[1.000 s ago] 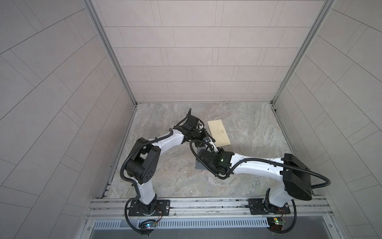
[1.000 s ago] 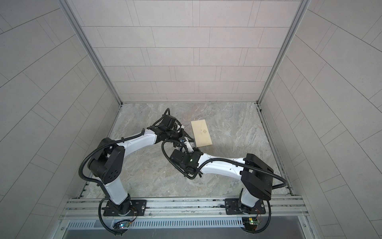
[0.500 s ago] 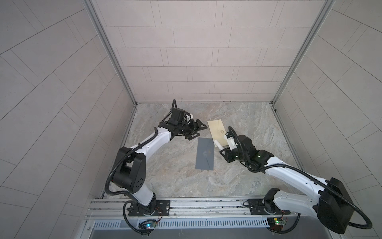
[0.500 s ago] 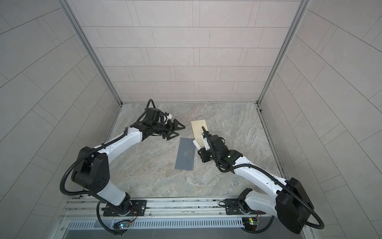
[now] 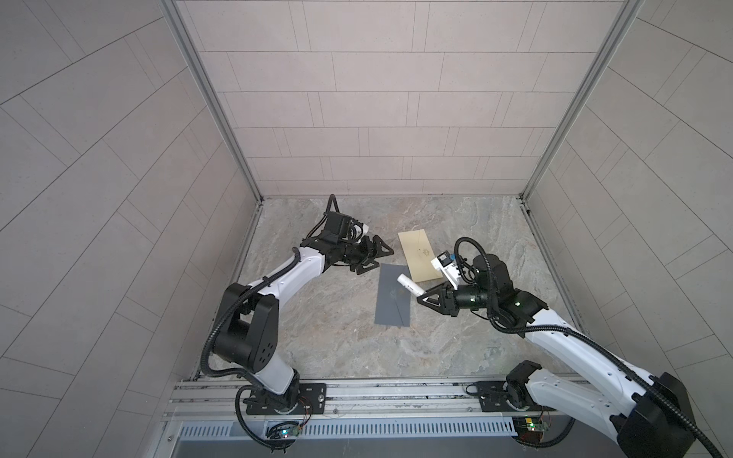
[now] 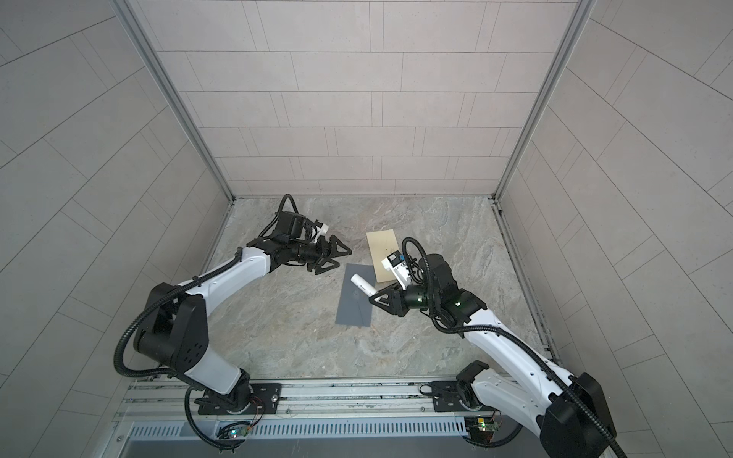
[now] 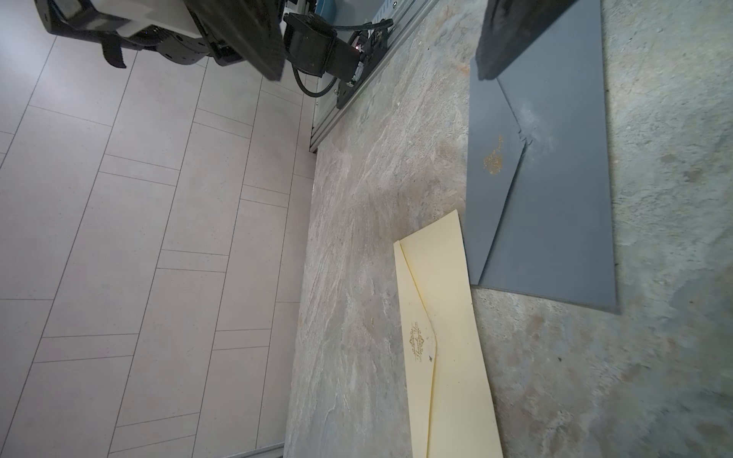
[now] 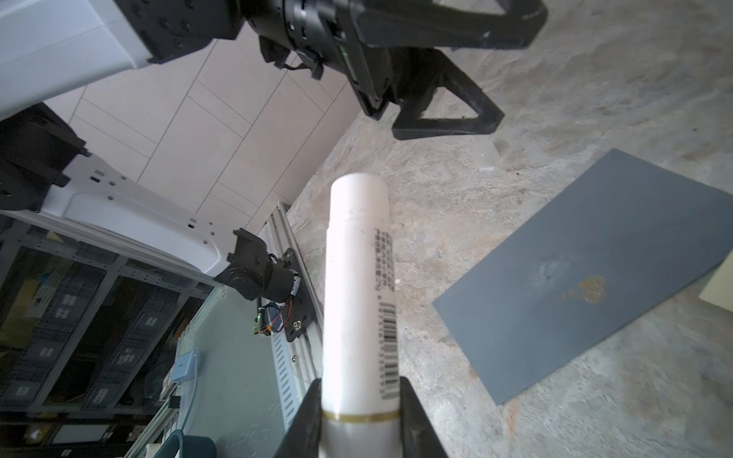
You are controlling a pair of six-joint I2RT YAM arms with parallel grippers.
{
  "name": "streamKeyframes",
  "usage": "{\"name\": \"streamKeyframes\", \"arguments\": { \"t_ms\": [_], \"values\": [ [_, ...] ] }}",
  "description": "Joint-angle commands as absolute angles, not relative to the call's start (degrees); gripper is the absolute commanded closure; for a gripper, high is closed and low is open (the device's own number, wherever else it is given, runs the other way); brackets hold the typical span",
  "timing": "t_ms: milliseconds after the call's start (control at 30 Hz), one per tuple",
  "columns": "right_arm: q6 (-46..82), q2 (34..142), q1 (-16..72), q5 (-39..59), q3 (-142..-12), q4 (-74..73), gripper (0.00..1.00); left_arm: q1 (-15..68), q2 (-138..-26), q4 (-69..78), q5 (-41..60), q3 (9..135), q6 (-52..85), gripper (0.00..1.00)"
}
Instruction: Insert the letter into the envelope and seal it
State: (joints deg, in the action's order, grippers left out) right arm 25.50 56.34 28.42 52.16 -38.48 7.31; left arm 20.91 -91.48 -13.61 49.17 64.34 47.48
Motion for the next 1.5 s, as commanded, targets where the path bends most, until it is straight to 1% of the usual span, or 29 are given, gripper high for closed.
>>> {"name": "streamKeyframes", "arguments": {
  "t_ms": [0, 67, 133, 233, 333, 467, 500, 533, 567, 767, 1000, 1100, 1333, 1467],
  "values": [
    [23.11, 55.5, 28.06, 56.33, -41.51, 9.71, 1.0, 20.85, -89.38, -12.6, 50.28, 63.79, 45.94, 0.16],
    [21.15, 56.19, 28.07, 52.47, -43.36, 13.89, 1.0, 20.29, -89.71, -15.94, 48.1, 64.4, 44.33, 0.16],
    [19.82, 57.59, 28.21, 45.38, -45.16, 17.88, 1.0, 19.58, -90.34, -21.58, 43.95, 65.95, 41.9, 0.16],
    [20.05, 60.04, 28.19, 37.91, -46.16, 19.5, 1.0, 19.36, -92.43, -34.63, 31.84, 71.4, 33.25, 0.16],
    [21.5, 62.13, 28.25, 35.6, -45.75, 17.83, 1.0, 19.25, -95.6, -42.42, 19.47, 75.97, 28.99, 0.16],
    [22.73, 64.6, 28.48, 33.77, -45.77, 16.97, 1.0, 19.25, -100.32, -45.4, 11.02, 79.26, 26.86, 0.16],
    [22.95, 65.05, 28.52, 33.42, -45.7, 16.88, 1.0, 19.25, -101.55, -45.88, 10.06, 79.91, 26.37, 0.18],
    [23.03, 65.5, 28.67, 33.07, -45.75, 17.05, 1.0, 19.32, -103.66, -46.85, 8.85, 81.18, 25.87, 0.25],
    [23.13, 65.86, 28.79, 33.11, -45.72, 16.89, 1.0, 19.32, -105.64, -48.0, 8.02, 82.59, 25.48, 0.27],
    [23.2, 65.75, 29.4, 32.17, -44.57, 16.7, 1.0, 19.33, -111.66, -48.44, 4.0, 85.7, 25.58, 0.29],
    [23.47, 64.34, 29.38, 31.03, -43.07, 16.52, 1.0, 19.77, -115.54, -48.56, 4.57, 86.86, 25.75, 0.46],
    [23.62, 64.34, 29.37, 30.72, -42.79, 16.43, 1.0, 20.04, -116.16, -48.95, 4.05, 87.1, 25.75, 0.51],
    [23.72, 64.42, 29.42, 30.35, -42.54, 16.35, 1.0, 20.47, -117.49, -49.23, 3.82, 87.28, 25.66, 0.54],
    [23.94, 64.34, 29.4, 30.11, -42.52, 16.44, 1.0, 20.93, -118.2, -49.48, 3.95, 87.62, 25.41, 0.59]
  ]
}}
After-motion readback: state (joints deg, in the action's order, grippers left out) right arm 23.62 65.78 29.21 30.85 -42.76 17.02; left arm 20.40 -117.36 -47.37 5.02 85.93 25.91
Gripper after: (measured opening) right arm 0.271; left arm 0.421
